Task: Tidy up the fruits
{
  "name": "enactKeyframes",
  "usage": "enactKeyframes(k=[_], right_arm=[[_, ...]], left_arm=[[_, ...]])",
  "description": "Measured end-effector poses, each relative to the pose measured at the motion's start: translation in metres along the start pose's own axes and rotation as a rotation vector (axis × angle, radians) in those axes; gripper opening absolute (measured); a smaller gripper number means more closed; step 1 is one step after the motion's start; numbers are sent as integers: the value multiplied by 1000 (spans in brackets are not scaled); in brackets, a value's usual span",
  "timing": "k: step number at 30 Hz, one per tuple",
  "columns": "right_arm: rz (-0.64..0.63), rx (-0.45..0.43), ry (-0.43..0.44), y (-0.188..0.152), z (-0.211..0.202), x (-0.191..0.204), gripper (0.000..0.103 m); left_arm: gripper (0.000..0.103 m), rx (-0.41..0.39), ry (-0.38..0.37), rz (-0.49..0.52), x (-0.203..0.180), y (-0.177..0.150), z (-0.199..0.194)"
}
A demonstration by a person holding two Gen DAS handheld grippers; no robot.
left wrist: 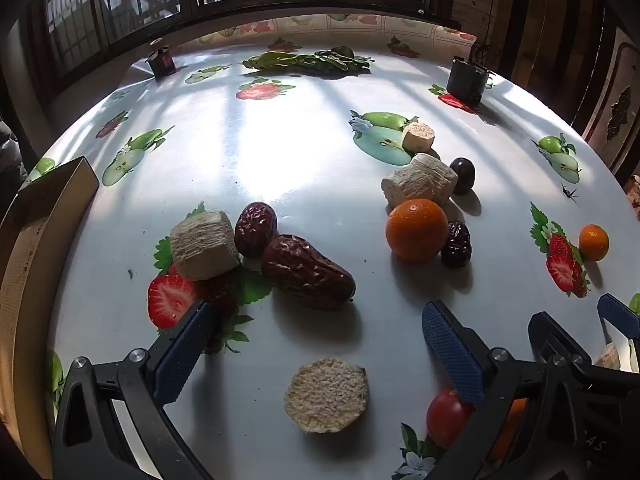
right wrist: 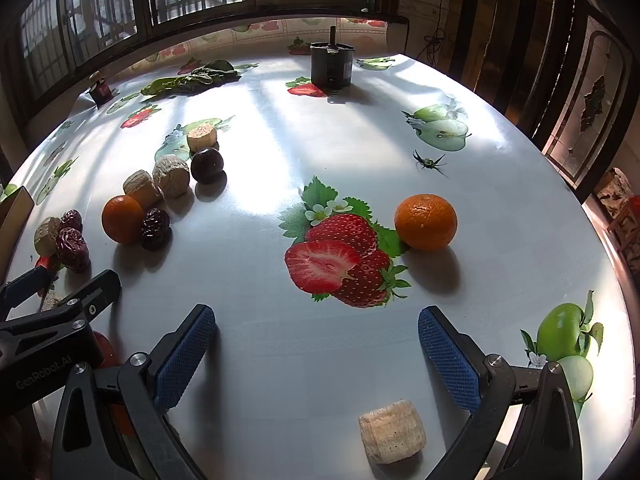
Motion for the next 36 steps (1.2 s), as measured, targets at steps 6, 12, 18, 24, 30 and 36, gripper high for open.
enactKeyframes(k=[6, 12, 18, 24, 30, 36], right_arm=[[0, 0, 0, 0, 0, 0, 102], [0, 0, 0, 0, 0, 0, 102], [0, -1, 0, 0, 0, 0, 102], [0, -1, 1, 0, 0, -1, 102], [-4, 17, 5, -2, -2, -1, 102], [10, 41, -4, 0, 1, -1, 102]], left_arm=[[103, 0, 0, 0, 0, 0, 0], [103, 1, 0, 0, 0, 0, 0], [103, 1, 0, -1, 0, 0, 0], [103, 26, -22, 34, 1, 0, 0], [103, 66, -48, 75, 0, 2, 3], [96, 43, -129, 22, 21, -3, -21]])
Point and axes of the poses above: each gripper's, at about its wrist camera, not at the fingertips, and z roughly the way its jaws point, x to its left, y to its top, the point moved 4 cm from there along z, roughly the way its jaws point, and after that the axes turned 7 degrees about y, right-handed, at the moved point
